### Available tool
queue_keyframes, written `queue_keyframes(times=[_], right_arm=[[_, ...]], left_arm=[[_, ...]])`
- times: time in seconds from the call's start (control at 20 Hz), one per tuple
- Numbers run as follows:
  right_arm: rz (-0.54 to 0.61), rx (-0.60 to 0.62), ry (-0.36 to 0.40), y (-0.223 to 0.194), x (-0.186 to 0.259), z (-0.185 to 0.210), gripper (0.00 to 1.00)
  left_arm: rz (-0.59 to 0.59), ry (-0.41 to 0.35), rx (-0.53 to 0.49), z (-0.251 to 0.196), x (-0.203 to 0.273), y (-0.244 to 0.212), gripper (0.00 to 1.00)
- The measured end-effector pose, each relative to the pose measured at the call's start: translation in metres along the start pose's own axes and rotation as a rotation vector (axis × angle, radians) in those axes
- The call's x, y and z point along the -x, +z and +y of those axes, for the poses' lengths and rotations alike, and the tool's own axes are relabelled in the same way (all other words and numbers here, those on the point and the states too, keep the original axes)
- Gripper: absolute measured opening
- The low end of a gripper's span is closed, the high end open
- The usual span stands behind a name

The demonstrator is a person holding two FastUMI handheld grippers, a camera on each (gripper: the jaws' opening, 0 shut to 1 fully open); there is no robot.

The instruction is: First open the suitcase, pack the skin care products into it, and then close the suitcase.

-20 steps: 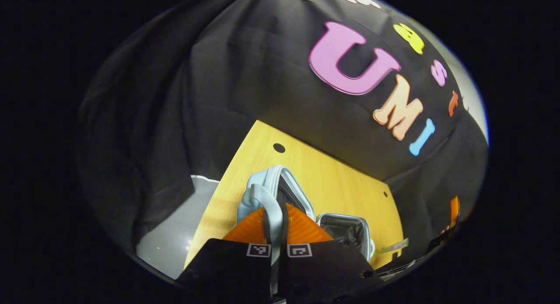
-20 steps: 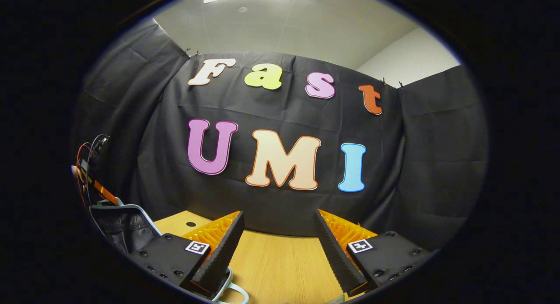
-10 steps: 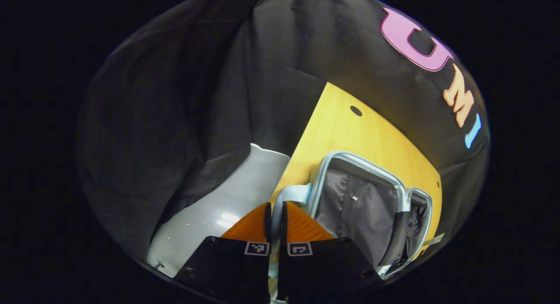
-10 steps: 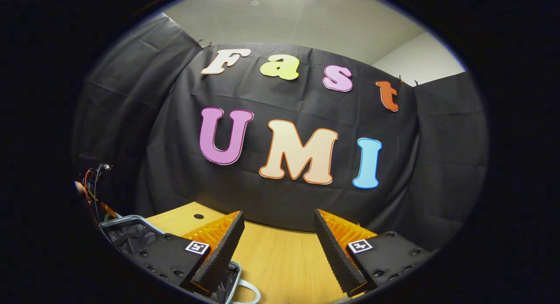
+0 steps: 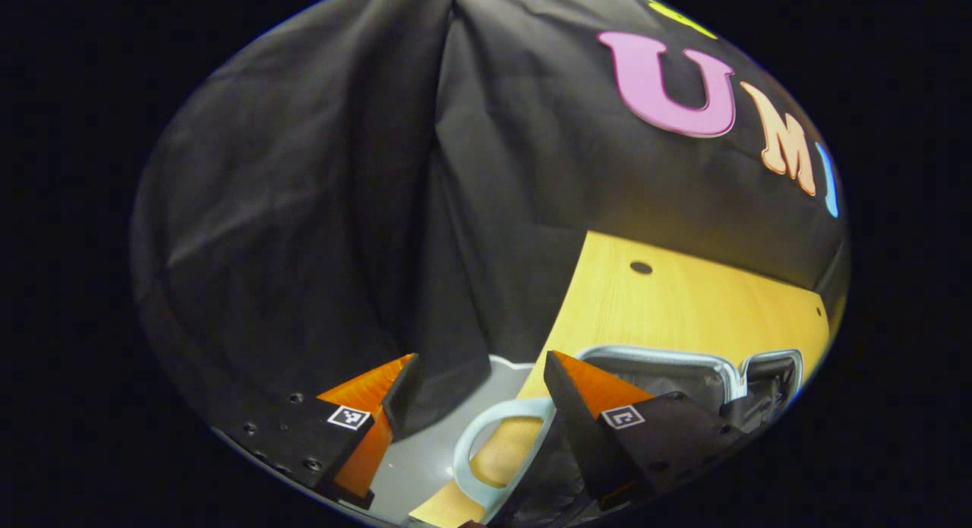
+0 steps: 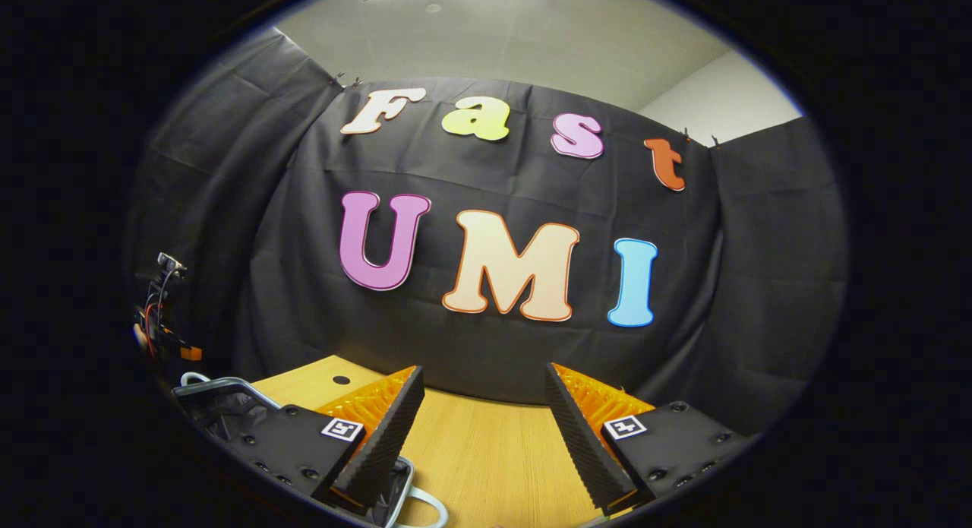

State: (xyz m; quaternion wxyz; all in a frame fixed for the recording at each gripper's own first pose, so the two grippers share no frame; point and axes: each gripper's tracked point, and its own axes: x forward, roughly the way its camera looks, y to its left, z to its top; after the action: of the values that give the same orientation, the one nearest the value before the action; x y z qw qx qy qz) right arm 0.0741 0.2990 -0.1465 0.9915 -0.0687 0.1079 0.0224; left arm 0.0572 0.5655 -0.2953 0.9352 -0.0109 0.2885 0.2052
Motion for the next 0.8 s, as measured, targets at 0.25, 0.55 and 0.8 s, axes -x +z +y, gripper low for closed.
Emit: queue_keyframes(times=[0.25,0.55,0.8], right_arm=[[-0.045,-0.031,-0.02,-0.001,0.004,-0.041,0.99],[-0.044,-0.054,-0.028,-0.008,0.01,-0.11,0.99],[-0.042,-0.072,-0.036,-0.017,0.015,-0.165,0.99]], left_arm=[[-0.158,-0.025,-0.04,-0.066,0.055,0.046,0.95],[-0.238,-0.115,-0.05,-0.175,0.119,0.072,0.97],[-0.267,-0.203,-0.054,-0.245,0.162,0.062,0.97]])
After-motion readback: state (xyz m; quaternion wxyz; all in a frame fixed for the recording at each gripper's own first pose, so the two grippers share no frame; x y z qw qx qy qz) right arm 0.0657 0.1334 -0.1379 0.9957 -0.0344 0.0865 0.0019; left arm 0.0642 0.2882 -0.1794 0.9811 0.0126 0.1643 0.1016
